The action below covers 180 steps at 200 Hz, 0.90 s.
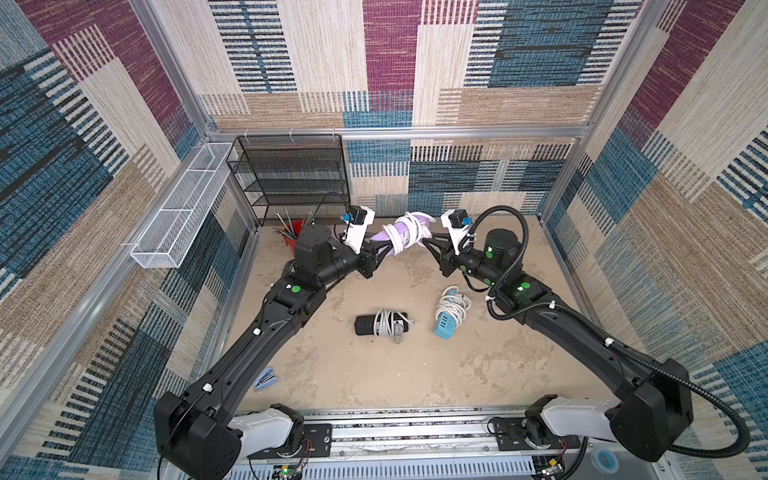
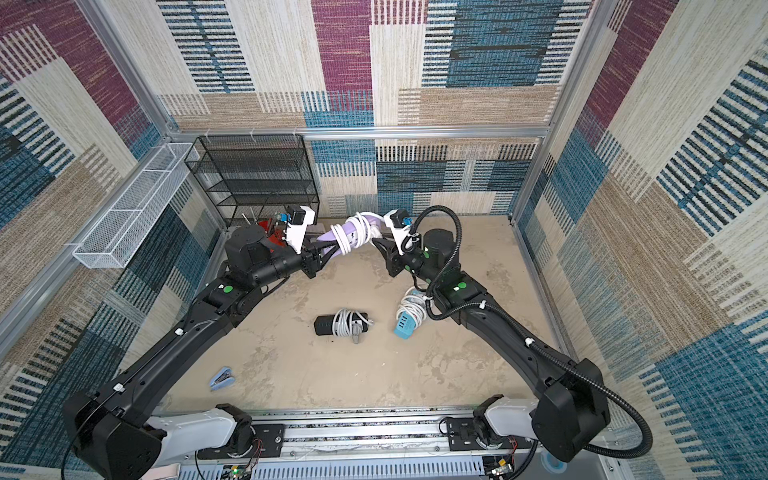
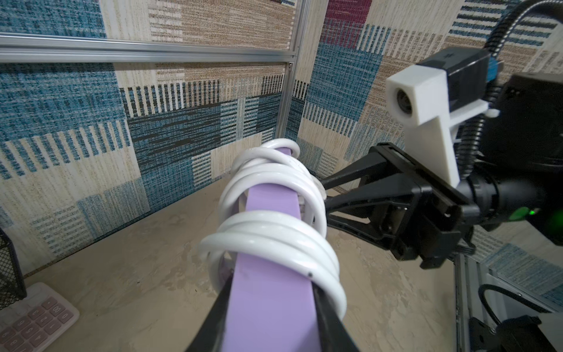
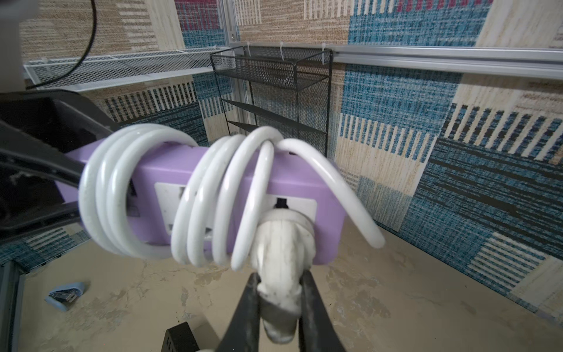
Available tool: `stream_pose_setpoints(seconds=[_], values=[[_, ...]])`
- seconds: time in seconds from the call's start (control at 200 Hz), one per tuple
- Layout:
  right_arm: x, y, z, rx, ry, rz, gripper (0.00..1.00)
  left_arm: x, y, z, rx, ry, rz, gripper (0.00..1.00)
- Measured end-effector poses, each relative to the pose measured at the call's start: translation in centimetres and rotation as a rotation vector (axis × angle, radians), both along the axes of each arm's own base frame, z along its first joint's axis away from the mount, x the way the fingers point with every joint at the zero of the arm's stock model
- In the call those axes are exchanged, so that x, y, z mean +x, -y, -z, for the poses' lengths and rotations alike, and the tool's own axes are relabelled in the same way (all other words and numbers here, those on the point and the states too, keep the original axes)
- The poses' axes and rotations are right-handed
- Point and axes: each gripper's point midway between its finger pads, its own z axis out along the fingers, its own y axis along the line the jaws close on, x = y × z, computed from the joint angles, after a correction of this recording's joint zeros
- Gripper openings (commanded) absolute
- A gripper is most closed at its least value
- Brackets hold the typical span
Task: Unwrap the cord wrapped around the power strip
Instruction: Remove the plug from the socket.
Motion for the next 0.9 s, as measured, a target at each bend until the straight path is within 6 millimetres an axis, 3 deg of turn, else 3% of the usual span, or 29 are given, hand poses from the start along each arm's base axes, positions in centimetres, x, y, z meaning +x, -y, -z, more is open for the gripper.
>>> stream_pose_setpoints(seconds=[0.225,0.636,0.901], values=[[-0.6,0.2,-0.4,0.012,0.002,-0.066,0.00,-0.3,0.2,-0.2,-0.006,0.005,0.023,0.00],[-0.6,-4.1,0.4,-0.054,0.024,0.140,0.00,0.3,-1.3,0.2,0.010,-0.002,-0.061,0.00],[-0.3,-2.9,0.1,-0.054,0.025,0.138,0.00,0.3,-1.2,0.1,0.007,0.006,-0.063,0.00]])
